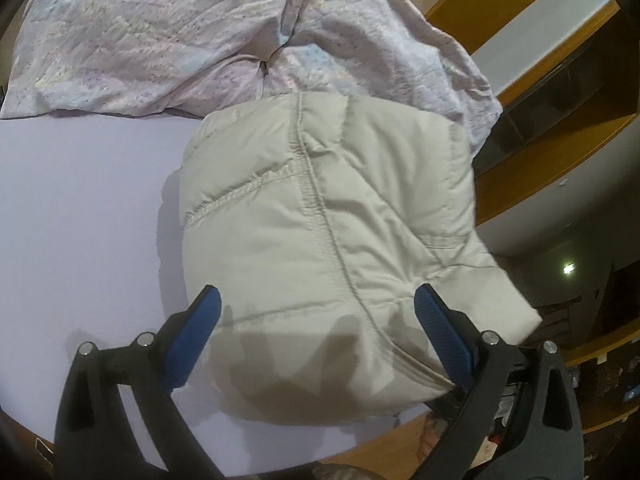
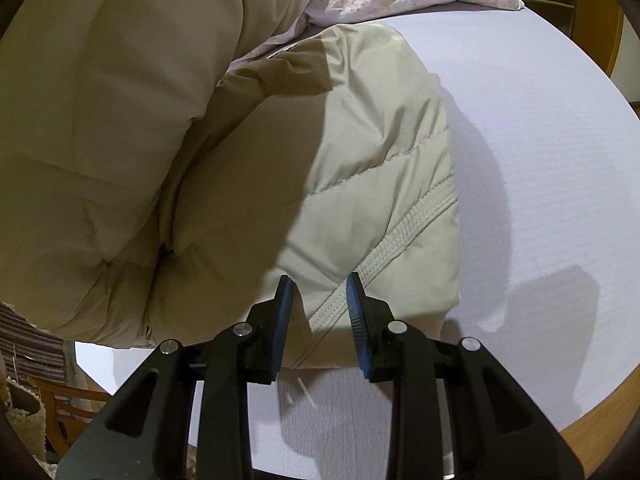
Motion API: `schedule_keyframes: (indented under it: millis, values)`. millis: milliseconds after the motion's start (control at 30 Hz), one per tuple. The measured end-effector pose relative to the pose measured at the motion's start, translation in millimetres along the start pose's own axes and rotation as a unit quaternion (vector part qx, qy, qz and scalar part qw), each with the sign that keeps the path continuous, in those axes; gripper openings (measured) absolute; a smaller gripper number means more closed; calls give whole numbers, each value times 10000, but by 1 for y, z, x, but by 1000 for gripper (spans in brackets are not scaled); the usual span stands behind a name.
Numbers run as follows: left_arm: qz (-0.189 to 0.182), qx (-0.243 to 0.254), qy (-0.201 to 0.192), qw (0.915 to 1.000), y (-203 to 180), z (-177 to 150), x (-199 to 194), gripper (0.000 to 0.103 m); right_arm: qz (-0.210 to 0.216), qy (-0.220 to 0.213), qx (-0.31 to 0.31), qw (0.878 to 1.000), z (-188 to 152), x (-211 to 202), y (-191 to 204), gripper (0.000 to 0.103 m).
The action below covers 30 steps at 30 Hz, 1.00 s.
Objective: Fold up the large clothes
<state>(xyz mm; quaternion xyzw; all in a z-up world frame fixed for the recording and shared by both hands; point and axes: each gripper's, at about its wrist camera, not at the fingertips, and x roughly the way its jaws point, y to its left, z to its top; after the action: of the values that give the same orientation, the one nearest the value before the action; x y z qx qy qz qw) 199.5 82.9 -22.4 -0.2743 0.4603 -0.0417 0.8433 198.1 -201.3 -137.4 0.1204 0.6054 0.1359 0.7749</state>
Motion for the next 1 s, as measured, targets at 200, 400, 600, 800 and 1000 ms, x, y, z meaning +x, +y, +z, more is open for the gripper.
schedule_keyframes:
  millis: [200,400,600,800,1000]
  values:
    - [227,-4,158,9996,8,2,24,97,16,-16,23,10000,-1,-2,-2,30]
    - [105,-78,424,9990,11,-11,50,96,27,-55,46,10000,-3,-8,-6,30]
    - [152,152,543,9983,-5,-18,66,96,-210,-210,143,9995,-7,-22,-17,36]
    - [207,365,648,9970,-20,-25,80,97,-524,-427,417,9968,-10,-48,-46,36]
    - [302,611,705,9952,-35,-34,96,100,-704,-1046,726,9894,0,-102,-72,36]
